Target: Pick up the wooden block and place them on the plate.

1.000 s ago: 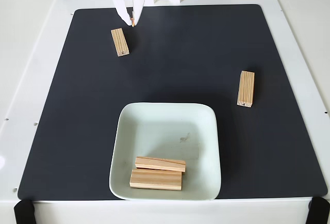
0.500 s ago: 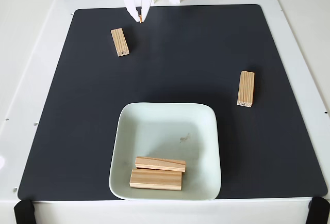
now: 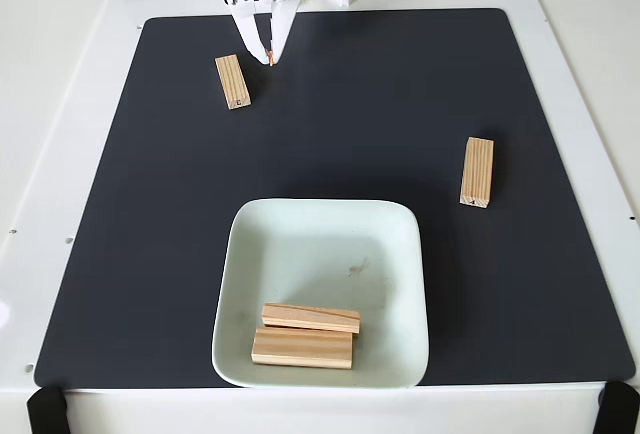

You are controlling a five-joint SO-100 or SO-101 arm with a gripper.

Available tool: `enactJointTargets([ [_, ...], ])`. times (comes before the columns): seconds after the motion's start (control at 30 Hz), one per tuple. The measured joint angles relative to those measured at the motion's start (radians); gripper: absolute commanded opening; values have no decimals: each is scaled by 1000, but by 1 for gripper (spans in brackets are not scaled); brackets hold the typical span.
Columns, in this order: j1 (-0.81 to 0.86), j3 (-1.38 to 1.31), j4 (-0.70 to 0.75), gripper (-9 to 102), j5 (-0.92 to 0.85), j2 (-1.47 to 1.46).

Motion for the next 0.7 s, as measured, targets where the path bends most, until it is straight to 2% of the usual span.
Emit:
enactJointTargets([
  [0.2, 37, -112, 138, 29, 0, -2],
  [0.3, 35, -127, 176, 38, 0, -2],
  [0.7, 32, -127, 186, 38, 0, -46],
])
